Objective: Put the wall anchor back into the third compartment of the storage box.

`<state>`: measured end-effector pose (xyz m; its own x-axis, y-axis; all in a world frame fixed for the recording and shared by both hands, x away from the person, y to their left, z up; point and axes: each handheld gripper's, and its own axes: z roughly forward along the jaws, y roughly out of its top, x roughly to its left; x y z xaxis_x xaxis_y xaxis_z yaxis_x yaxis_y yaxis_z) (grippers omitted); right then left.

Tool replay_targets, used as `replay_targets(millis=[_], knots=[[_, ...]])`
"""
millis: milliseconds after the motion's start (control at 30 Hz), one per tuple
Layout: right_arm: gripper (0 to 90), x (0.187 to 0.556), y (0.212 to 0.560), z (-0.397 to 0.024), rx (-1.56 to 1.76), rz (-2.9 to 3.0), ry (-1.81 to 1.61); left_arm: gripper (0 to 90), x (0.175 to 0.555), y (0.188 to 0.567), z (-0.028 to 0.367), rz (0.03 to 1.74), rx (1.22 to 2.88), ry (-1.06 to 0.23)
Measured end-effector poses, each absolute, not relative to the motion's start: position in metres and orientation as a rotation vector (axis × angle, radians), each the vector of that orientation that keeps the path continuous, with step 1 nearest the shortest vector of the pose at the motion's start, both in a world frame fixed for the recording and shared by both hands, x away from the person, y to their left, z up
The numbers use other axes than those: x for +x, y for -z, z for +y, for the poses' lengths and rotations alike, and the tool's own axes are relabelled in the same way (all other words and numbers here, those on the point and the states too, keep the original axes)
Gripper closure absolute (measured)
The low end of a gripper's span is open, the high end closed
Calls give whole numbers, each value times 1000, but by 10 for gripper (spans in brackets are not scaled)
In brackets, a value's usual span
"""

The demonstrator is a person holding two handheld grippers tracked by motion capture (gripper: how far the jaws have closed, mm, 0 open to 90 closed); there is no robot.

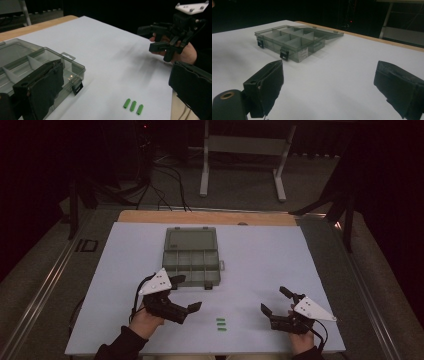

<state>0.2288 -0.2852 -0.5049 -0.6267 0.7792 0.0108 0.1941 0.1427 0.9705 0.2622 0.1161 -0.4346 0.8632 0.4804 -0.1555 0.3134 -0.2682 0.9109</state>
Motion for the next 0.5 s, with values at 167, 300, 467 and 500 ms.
replay_targets(millis=[167, 300, 467, 500], knots=[[94, 229, 505, -285, 927, 1920, -1510, 0, 267, 438, 101, 568, 1915, -182], [94, 229, 505, -285, 927, 1921, -1512, 0, 268, 441, 91, 545, 1949, -182], [94, 228, 505, -285, 919, 1924, -1516, 39, 272, 449, 77, 514, 1992, -157], [94, 228, 505, -285, 919, 1927, -1518, 49, 273, 451, 74, 511, 2004, -153]])
